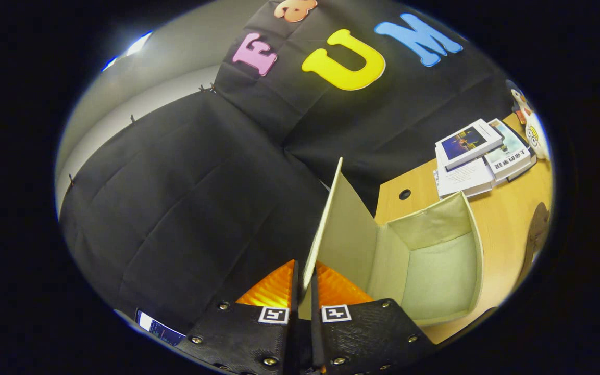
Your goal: Open the storage box then place both shoes into the box .Put the left shoe in first, then the right shoe, with the right side of both shoes facing outward in a uniform manner.
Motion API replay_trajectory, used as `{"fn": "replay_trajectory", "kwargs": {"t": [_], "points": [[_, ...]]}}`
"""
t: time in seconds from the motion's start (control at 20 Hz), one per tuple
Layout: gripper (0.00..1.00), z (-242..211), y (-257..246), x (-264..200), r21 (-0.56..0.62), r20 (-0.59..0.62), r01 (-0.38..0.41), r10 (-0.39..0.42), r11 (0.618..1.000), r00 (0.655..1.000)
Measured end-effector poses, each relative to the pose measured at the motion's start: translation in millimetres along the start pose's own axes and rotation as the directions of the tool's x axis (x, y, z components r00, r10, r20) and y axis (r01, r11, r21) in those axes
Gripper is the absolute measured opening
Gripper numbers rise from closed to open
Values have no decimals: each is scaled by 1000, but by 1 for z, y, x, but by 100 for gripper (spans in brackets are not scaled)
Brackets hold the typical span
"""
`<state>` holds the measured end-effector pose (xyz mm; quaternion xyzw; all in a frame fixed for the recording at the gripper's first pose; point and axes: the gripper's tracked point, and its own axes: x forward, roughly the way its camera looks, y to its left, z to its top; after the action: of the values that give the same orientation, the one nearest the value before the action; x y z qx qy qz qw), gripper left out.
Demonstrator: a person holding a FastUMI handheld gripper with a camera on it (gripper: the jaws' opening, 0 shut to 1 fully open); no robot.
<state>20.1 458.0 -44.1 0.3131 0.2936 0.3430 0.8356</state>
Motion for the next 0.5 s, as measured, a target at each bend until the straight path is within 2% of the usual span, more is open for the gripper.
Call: {"fn": "replay_trajectory", "kwargs": {"t": [0.2,0.3,0.5], "points": [[9,-14,15,14,-26,-33,-11,10,1000,999],[13,-19,15,19,-56,-51,-14,11,998,999],[70,-21,14,18,-158,-64,-11,1,987,998]]}}
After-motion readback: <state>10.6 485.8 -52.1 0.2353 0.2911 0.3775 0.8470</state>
